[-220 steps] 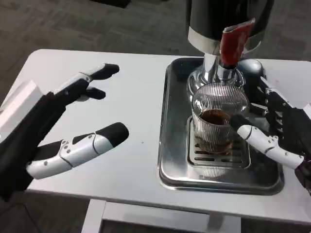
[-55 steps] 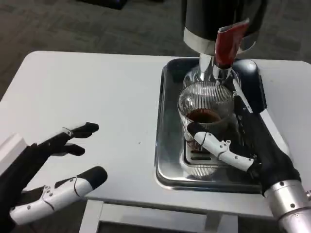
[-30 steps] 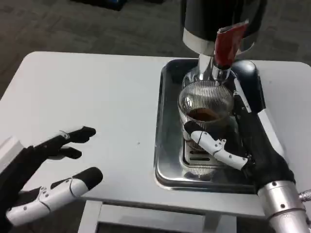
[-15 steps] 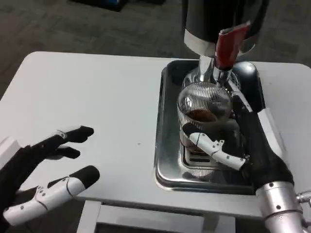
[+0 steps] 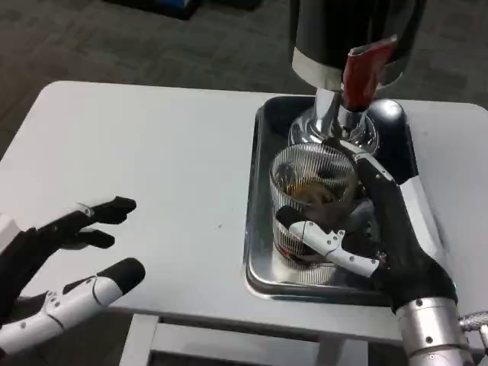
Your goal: Grasp the cup under the faucet to collect the drink, then remove the cup.
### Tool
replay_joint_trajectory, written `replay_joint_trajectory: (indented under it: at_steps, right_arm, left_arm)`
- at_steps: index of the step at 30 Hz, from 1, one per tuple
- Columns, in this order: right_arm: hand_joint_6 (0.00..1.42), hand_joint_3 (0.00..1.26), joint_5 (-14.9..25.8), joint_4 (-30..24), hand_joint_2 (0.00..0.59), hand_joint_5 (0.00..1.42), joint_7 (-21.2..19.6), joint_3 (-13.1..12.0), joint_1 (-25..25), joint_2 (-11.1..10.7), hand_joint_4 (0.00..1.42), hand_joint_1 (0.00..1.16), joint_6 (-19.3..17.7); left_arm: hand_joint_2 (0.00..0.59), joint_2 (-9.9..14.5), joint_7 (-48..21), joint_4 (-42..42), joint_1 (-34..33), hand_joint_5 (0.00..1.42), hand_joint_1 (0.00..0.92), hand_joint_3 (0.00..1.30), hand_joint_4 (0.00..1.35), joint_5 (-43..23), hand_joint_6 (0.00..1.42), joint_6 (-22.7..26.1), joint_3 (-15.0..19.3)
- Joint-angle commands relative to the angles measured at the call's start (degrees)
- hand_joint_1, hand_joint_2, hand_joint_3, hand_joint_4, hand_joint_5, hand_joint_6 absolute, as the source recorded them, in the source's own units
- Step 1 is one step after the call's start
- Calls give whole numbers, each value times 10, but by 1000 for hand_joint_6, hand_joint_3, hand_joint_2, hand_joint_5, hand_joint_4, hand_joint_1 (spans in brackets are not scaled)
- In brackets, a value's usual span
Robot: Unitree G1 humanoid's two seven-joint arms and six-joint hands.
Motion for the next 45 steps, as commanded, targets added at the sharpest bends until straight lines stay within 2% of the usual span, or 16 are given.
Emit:
replay_joint_trajectory:
  at_steps: [1, 5, 19, 27, 35, 40, 45]
  right_arm:
    - [1082, 403, -6, 16, 242, 741, -16, 0, 19, 5, 579, 680, -14]
    - [1160, 505, -6, 22, 245, 839, -29, -5, 20, 7, 689, 696, -25]
    - [1419, 750, 7, 35, 239, 1103, -61, -21, 24, 20, 915, 733, -69]
    - [1424, 864, 15, 31, 234, 1224, -68, -35, 26, 25, 1014, 769, -90]
    - [1424, 983, 47, -16, 228, 1356, -44, -60, 43, 15, 1126, 792, -102]
    - [1424, 1011, 68, -61, 223, 1391, -17, -81, 56, 8, 1164, 808, -95]
    - [1424, 1045, 89, -95, 213, 1418, 13, -102, 69, -5, 1184, 827, -90]
  left_arm:
    - [106, 5, -3, 7, 5, 302, 104, 241, 208, -1, 248, -9, -1]
    - [105, 6, -2, 13, 1, 303, 103, 244, 208, 0, 248, -11, -4]
    - [104, 8, -3, 26, -11, 304, 88, 242, 208, -1, 239, -20, -8]
    - [104, 11, -6, 29, -20, 304, 85, 238, 208, -4, 235, -25, -10]
    - [100, 20, -6, 44, -52, 304, 82, 237, 208, -5, 233, -27, -32]
    - [99, 22, -5, 55, -77, 304, 81, 237, 209, 2, 233, -29, -60]
    - [99, 23, -2, 63, -89, 304, 80, 237, 210, 3, 233, -31, -68]
